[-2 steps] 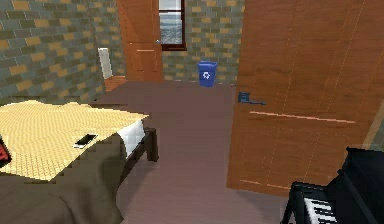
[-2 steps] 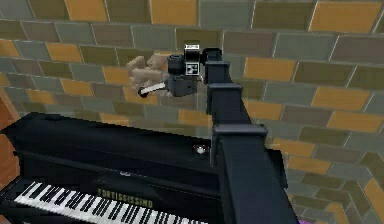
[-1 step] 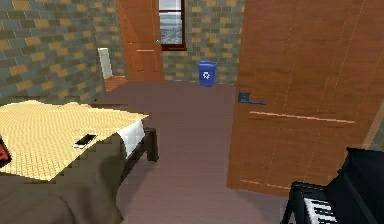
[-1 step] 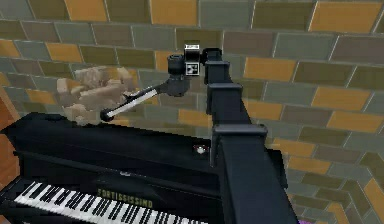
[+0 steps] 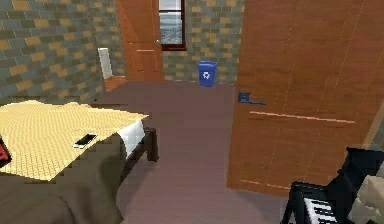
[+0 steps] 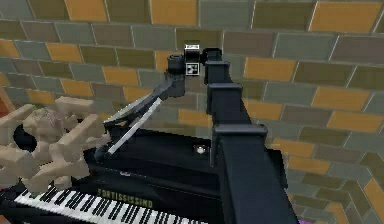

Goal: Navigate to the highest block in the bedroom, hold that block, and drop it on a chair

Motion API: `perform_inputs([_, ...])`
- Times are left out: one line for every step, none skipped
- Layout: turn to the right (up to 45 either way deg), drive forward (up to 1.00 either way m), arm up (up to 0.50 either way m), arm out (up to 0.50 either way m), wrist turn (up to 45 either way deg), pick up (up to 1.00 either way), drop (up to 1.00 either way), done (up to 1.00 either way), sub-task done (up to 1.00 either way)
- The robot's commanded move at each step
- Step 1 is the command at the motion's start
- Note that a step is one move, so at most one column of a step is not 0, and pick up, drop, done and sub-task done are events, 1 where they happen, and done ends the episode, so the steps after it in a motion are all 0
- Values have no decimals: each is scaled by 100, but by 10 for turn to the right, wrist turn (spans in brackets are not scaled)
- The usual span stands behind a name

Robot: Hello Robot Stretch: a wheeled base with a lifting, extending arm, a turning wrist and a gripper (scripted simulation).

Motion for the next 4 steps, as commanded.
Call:
perform_inputs([0, 0, 0, 0, -120, 0, 0, 0, 0])
perform_inputs([0, 0, 0, -34, 0, 0, 0, 0, 0])
perform_inputs([30, 0, 0, 0, 0, 0, 0, 0, 0])
perform_inputs([0, 90, 0, 0, 0, 0, 0, 0, 0])
